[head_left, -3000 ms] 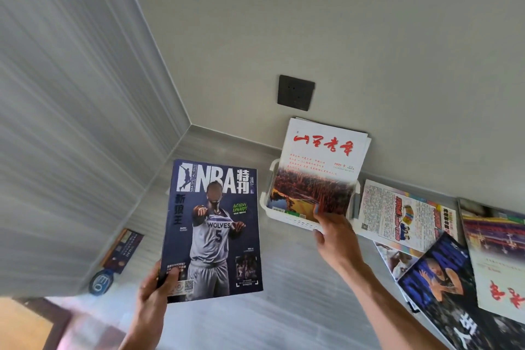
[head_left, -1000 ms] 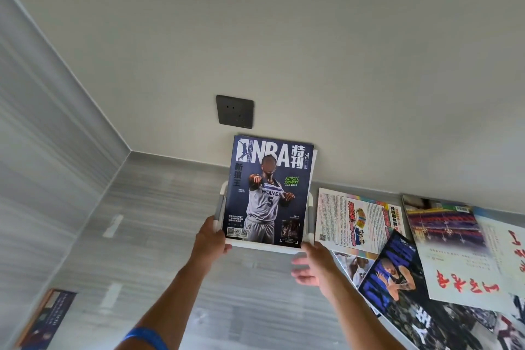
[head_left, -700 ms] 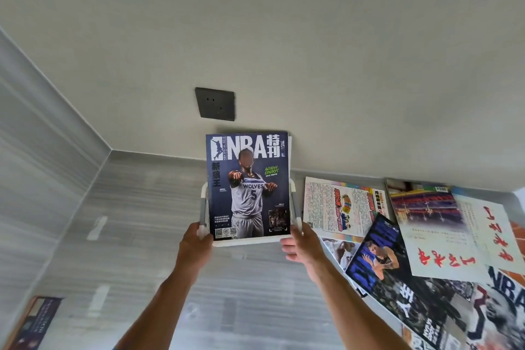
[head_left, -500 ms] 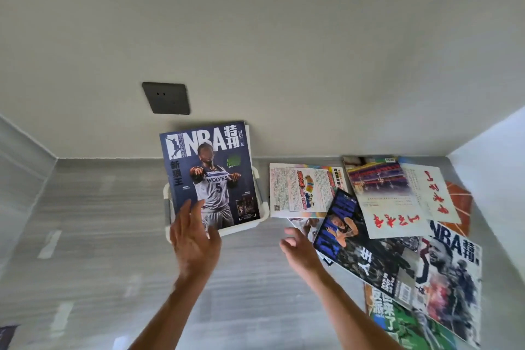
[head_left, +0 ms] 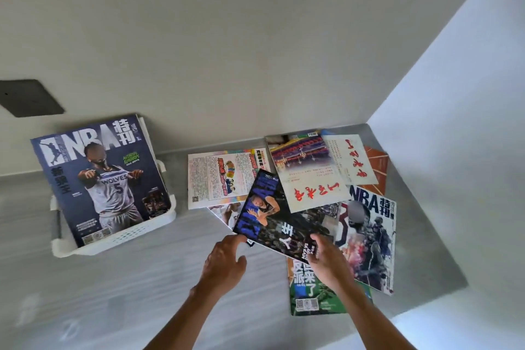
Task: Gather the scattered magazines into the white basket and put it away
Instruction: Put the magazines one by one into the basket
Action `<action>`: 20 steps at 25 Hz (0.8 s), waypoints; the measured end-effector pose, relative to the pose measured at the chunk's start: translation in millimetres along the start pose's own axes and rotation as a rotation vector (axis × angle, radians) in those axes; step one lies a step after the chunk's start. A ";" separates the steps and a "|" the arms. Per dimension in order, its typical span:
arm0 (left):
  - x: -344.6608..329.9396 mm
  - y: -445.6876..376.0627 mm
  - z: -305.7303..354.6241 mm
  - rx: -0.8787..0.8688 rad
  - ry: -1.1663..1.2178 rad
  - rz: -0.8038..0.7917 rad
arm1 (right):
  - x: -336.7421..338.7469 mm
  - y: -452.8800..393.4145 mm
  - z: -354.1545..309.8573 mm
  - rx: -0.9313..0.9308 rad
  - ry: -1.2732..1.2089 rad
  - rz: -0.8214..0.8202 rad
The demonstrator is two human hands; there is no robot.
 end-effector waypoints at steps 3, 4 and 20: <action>-37.9 -9.8 24.3 0.045 -0.028 -0.034 | -3.4 -7.5 35.9 0.022 0.296 -0.015; -48.7 -12.1 32.0 0.039 -0.058 -0.047 | -13.3 -6.2 40.6 0.058 0.350 -0.042; -85.0 3.3 3.2 0.209 -0.370 -0.203 | -31.6 -19.7 -14.3 0.355 0.219 -0.029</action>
Point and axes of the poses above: each hand's wrist, its own y-axis away from the middle knuckle, its own x-axis out of the back of the hand, z = x × y, the point moved 6 cm from there along -y, towards the middle knuckle, and after that the axes turned 6 degrees about -z, right-handed, at the moved point
